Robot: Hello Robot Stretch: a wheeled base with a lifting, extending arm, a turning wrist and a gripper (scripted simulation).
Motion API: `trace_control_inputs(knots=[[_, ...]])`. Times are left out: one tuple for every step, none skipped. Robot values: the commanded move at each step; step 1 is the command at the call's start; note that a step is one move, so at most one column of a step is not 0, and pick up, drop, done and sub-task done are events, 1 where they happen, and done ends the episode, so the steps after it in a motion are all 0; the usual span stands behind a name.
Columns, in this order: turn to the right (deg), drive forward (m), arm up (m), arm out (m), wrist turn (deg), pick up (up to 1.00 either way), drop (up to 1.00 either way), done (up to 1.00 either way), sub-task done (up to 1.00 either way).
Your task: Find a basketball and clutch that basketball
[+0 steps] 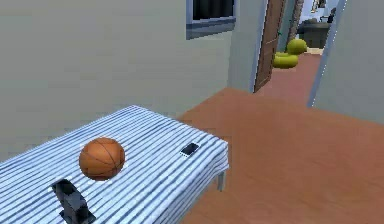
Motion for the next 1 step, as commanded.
trace_control_inputs(knots=[[0.0,0.40,0.00,0.00,0.0,0.00,0.00,0.00,0.00]])
